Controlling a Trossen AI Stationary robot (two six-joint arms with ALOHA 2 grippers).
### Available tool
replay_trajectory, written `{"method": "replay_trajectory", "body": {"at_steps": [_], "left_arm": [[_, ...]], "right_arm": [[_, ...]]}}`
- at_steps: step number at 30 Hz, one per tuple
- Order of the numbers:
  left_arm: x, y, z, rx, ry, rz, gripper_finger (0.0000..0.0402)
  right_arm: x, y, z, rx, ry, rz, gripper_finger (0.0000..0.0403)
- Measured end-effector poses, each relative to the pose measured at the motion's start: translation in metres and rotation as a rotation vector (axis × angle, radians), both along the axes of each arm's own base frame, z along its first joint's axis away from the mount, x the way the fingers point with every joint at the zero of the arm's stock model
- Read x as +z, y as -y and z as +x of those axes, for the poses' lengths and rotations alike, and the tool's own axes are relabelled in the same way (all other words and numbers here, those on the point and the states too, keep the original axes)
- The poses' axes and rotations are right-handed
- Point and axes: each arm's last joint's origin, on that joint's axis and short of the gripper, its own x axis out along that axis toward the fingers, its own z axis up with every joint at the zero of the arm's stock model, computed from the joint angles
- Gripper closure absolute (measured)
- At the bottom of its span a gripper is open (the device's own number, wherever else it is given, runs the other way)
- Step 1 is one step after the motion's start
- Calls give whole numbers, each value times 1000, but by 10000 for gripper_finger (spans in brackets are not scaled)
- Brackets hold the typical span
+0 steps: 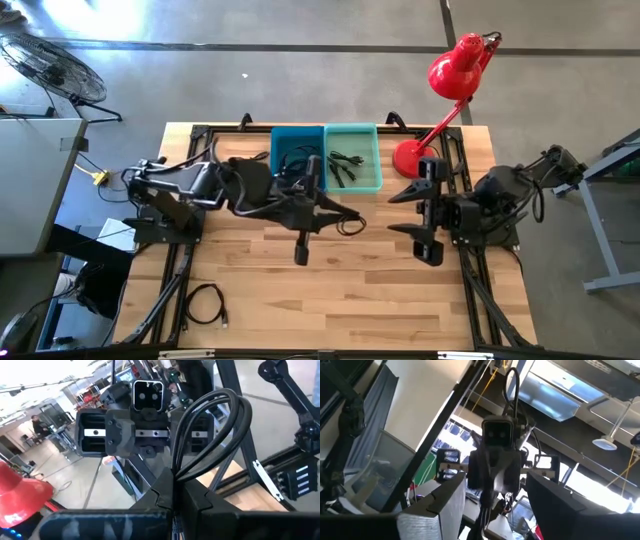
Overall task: Pick & Place USB Port
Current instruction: Put the black USB cable into the green bin
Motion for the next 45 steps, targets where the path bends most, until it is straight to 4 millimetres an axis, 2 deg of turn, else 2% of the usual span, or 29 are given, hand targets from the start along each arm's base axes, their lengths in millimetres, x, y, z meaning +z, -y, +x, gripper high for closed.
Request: {"method": "replay_trajectory", "body": {"at_steps": [13,40,45], "left_arm": [[-11,-14,25,-39,-1,-39,400],[-33,-31,56,-64,-59,-80,400],[-36,-32,61,-84,-57,-85,400]], "right_arm": [[-5,-2,4,8,-39,-15,203],[-10,-3,6,6,-84,-44,204],[-11,-1,6,-56,-100,-33,208]]}}
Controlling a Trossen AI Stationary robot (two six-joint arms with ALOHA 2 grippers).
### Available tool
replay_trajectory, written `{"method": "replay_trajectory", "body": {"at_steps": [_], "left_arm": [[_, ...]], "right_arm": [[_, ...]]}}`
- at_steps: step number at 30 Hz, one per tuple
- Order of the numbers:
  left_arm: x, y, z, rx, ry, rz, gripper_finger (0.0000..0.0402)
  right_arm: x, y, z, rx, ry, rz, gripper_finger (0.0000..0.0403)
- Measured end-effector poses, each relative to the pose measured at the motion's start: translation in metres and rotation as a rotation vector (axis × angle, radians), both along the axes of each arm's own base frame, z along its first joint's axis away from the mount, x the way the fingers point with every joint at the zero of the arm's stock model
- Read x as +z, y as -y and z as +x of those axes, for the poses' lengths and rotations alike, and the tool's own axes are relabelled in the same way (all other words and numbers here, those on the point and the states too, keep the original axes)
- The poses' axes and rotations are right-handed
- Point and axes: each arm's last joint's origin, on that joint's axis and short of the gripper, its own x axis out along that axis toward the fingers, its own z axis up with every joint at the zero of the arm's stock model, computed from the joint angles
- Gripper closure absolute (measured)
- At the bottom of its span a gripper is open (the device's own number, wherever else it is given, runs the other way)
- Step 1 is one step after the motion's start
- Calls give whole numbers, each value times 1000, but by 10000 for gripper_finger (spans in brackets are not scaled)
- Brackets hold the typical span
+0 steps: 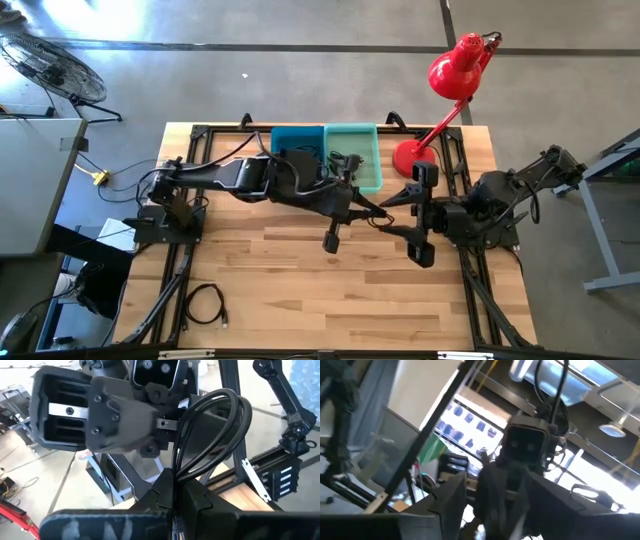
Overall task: Pick & Place USB Port
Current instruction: Put the black USB cable into the green bin
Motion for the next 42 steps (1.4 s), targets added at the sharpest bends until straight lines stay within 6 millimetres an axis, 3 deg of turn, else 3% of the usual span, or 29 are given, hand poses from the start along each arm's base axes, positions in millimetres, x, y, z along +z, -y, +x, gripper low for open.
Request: {"method": "replay_trajectory", "body": {"at_steps": [6,14,19,25,32,37,42], "left_arm": [[-5,1,5,0,-11,2,400],[-5,0,4,6,-14,3,398],[-7,-1,4,34,-41,7,375],[-18,-5,-4,78,-212,-80,343],[-19,-12,-38,176,-411,-43,336],[-17,-22,-80,293,-599,-57,335],[-27,-22,-112,430,-825,-71,335]], "right_arm": [[-2,1,1,-47,-17,-38,254],[-3,1,1,-76,-27,-80,393],[-4,2,1,-92,-35,-71,398],[-8,3,2,-141,-79,-51,401],[-15,6,1,-198,-176,-6,402],[-27,8,3,-282,-288,17,402],[-37,32,8,-430,-368,169,403]]}}
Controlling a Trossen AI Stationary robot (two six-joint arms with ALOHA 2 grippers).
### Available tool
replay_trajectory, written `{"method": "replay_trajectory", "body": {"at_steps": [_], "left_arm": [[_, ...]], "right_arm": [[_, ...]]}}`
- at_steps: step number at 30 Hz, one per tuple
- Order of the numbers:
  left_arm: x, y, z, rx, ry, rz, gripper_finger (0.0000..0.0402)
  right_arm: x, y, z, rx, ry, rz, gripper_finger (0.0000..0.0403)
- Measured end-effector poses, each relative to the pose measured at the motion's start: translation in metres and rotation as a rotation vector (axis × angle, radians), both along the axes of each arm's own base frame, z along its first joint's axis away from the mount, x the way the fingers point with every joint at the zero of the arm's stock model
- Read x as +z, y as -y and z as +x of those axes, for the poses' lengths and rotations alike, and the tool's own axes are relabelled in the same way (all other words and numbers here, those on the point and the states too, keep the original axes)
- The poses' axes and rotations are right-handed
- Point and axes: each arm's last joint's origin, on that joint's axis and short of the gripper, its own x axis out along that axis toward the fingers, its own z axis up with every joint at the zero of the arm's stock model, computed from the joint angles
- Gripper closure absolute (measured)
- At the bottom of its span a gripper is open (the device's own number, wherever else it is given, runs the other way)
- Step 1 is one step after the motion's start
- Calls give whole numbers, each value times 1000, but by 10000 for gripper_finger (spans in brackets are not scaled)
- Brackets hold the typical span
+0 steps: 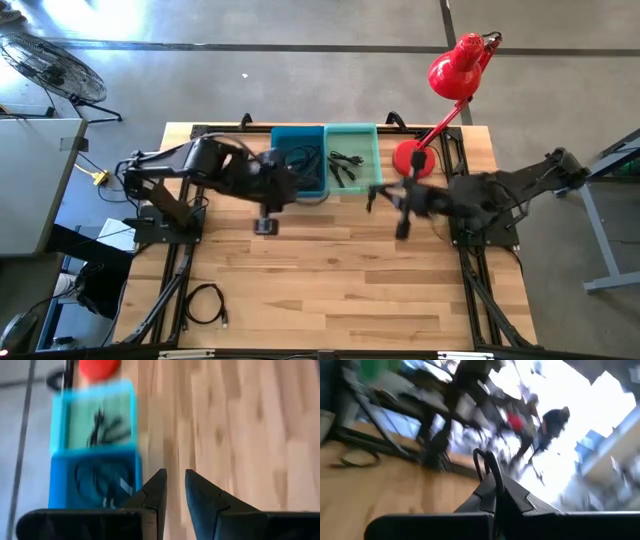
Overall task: Pick & Place USB Port
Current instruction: Put the black USB cable into the green bin
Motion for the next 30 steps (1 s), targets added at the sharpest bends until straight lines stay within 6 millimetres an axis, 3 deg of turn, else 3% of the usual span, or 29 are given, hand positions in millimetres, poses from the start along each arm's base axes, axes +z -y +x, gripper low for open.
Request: {"method": "replay_trajectory", "body": {"at_steps": [5,10,19,30], "left_arm": [[-5,16,-11,-5,-56,62,335],[-8,29,-18,-46,-75,110,335],[-12,37,-19,-79,-89,144,334],[-12,36,-19,-116,-97,189,334]], "right_arm": [[-18,46,10,-188,-86,212,403],[-35,87,33,-247,-102,388,403],[-102,152,82,-340,-307,523,403],[-159,221,85,-485,-456,619,403]]}}
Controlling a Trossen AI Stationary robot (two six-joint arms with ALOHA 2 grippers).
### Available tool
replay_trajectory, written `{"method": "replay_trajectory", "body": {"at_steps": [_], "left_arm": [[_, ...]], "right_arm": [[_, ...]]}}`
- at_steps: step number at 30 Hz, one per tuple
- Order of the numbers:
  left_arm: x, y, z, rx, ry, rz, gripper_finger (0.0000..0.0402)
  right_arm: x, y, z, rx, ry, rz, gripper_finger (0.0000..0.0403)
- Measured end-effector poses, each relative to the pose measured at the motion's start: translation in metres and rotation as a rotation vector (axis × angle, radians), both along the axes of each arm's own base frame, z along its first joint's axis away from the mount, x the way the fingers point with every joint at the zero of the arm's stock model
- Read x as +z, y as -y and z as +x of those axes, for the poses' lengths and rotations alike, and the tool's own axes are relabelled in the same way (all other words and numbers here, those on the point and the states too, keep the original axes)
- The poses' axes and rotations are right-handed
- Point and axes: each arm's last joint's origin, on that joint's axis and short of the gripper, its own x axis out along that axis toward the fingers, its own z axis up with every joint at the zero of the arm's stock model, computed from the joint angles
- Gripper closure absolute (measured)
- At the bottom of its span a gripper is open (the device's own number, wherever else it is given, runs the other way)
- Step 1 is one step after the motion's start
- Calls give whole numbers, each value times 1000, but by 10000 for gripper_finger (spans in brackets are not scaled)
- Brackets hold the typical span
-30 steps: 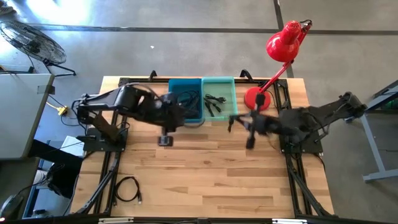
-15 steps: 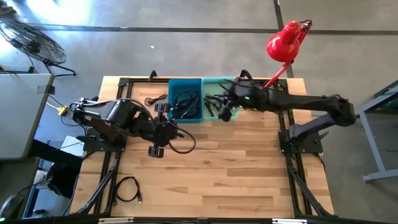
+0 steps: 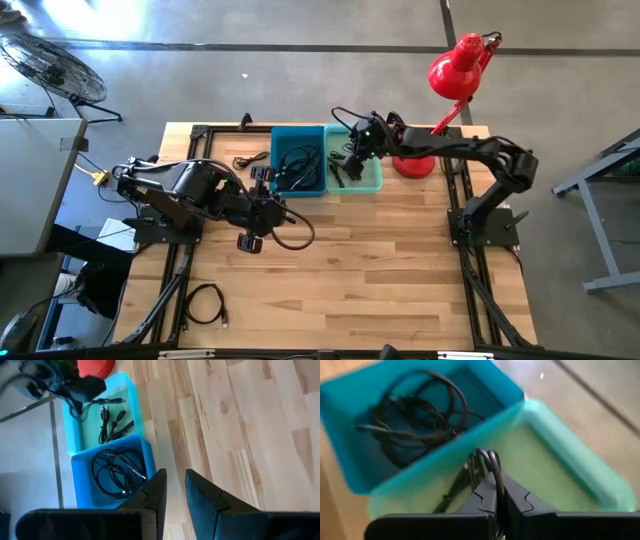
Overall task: Pick & Place USB Port
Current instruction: Put the black USB cable into the green bin
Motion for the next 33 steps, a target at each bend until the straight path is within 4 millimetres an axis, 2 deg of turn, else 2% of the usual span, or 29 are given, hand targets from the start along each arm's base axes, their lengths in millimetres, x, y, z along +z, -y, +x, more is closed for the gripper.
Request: {"method": "replay_trajectory", "body": {"at_steps": [5,12,17,25,29,33], "left_arm": [[0,0,0,-20,-6,13,334],[0,0,0,-58,-18,39,334],[-9,1,3,-71,-58,61,334],[-44,3,11,-35,-185,97,334],[-57,-8,15,24,-228,109,334],[-53,-29,8,82,-221,109,334]], "right_arm": [[-21,15,0,0,-20,116,403],[-18,18,2,16,15,82,396],[-11,17,2,26,45,63,348],[-9,16,1,13,62,77,235],[4,12,0,74,151,132,201],[25,4,-2,174,282,189,195]]}}
